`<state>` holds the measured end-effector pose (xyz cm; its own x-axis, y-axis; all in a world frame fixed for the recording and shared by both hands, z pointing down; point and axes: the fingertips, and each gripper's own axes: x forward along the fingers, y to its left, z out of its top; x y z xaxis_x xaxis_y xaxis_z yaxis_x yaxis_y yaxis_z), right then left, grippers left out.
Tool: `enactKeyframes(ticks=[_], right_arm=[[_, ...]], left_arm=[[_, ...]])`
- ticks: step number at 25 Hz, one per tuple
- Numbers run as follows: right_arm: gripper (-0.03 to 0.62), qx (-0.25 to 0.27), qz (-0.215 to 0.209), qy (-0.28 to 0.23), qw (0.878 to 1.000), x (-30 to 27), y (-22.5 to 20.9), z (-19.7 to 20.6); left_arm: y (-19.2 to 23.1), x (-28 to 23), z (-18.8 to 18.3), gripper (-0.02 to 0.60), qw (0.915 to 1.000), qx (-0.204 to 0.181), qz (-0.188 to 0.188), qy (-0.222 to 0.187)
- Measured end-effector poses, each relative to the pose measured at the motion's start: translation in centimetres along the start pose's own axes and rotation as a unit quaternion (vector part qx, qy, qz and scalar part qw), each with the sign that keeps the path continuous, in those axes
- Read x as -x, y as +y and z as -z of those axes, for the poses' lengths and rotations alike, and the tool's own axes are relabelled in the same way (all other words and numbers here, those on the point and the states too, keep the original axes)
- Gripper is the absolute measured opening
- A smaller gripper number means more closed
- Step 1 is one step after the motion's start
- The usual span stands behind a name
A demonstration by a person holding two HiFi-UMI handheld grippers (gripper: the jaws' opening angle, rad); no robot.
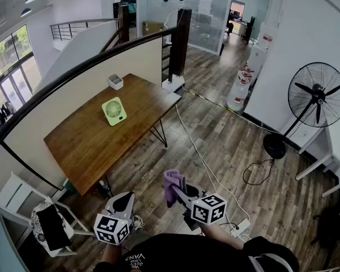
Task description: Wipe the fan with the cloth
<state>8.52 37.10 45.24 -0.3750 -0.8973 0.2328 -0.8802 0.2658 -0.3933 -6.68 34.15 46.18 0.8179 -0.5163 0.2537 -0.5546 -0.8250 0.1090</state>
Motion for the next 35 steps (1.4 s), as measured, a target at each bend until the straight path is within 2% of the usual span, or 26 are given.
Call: enactKeyframes(ticks=[8,13,23,35], right_arm=[[0.084,0.003,0.001,-0.002,1.0,-1.2,-0.2,-0.2],[0.084,0.012,0.003,-0.007,1.0,-2.7,-0.7,-1.0],[0.084,-0.013,0.031,-0.012,0.999,-10.9,-2.4,-3.5],[0.084,-0.018,0.055,-0.015,0.998,-22.4,-1.6,-6.0]], left_arm=[[0.8,-0.4,-0.2,0.009,0.9999,0.002,-0.008,-0.01],[3.0,-1.1,-0.4,0.009,0.9995,0.01,-0.026,-0.014],[11.7,-5.2,-1.9,0.009,0.9993,0.026,-0.025,-0.014],[22.7,-7.9,-3.1,0.009,0.9993,0.036,0.008,0.003]])
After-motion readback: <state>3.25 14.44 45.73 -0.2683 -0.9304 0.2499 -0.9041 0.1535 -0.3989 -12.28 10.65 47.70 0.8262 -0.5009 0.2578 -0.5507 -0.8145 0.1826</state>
